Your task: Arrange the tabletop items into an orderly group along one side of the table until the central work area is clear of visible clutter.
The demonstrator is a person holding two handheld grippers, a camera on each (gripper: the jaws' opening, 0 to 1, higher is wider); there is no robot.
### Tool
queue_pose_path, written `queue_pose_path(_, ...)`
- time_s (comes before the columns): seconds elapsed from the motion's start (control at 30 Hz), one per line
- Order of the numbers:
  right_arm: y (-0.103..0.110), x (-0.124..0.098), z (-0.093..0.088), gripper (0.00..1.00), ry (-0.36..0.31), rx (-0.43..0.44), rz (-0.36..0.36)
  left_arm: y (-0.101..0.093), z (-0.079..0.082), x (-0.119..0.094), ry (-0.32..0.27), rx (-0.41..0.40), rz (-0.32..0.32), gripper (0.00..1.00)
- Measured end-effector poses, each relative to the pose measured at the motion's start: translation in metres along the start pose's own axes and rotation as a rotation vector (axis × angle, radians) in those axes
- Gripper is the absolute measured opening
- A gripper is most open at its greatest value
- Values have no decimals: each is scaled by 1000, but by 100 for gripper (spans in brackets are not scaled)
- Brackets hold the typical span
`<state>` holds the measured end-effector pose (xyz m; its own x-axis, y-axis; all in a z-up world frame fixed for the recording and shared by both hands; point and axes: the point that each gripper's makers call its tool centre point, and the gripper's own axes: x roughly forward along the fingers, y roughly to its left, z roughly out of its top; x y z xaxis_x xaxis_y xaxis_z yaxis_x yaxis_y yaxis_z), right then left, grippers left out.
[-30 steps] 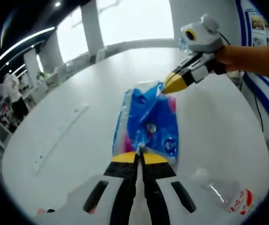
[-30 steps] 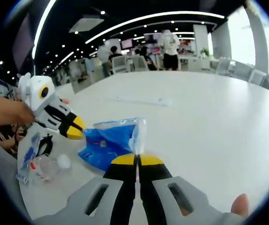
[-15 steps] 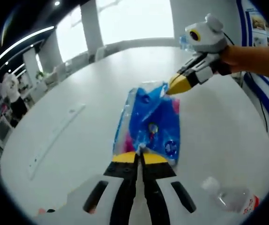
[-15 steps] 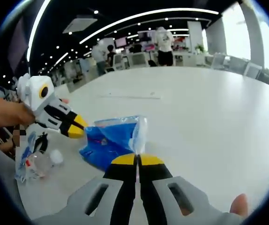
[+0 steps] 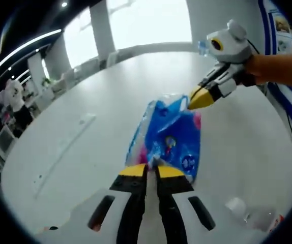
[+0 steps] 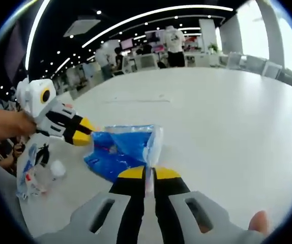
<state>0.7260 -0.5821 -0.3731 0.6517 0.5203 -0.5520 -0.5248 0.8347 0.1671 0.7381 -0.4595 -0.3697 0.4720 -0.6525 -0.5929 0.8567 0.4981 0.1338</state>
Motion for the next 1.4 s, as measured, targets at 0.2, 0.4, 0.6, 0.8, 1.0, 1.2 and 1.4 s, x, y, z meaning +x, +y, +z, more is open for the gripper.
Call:
queue_pose_path(0.2, 0, 1, -7, 8, 16, 8, 1, -1, 0, 1, -2, -11, -4, 6)
queue_pose_path(0.4, 0, -1, -6, 3, 9, -7, -3, -1, 0, 0, -4, -23, -6, 7)
queue_pose_path(0.6, -1, -4, -9, 4, 20, 26, -7, -3, 1, 0, -6, -35, -14, 8)
queue_pose_path(0.8, 0, -6, -14, 11, 31, 52, -13, -5, 2, -1, -10, -38, -16, 11)
queue_pose_path(1.0, 0, -6, -15, 14, 28, 61, -13, -5, 4, 0, -13, -38, -13, 14)
queue_pose_path(1.2, 0, -6, -16, 13, 28, 62, -13, -4, 4, 2, -16, -41, -11, 14)
queue_pose_path(1.4, -1, -6, -17, 14, 32, 58, -17, -5, 4, 5, -21, -47, -12, 15)
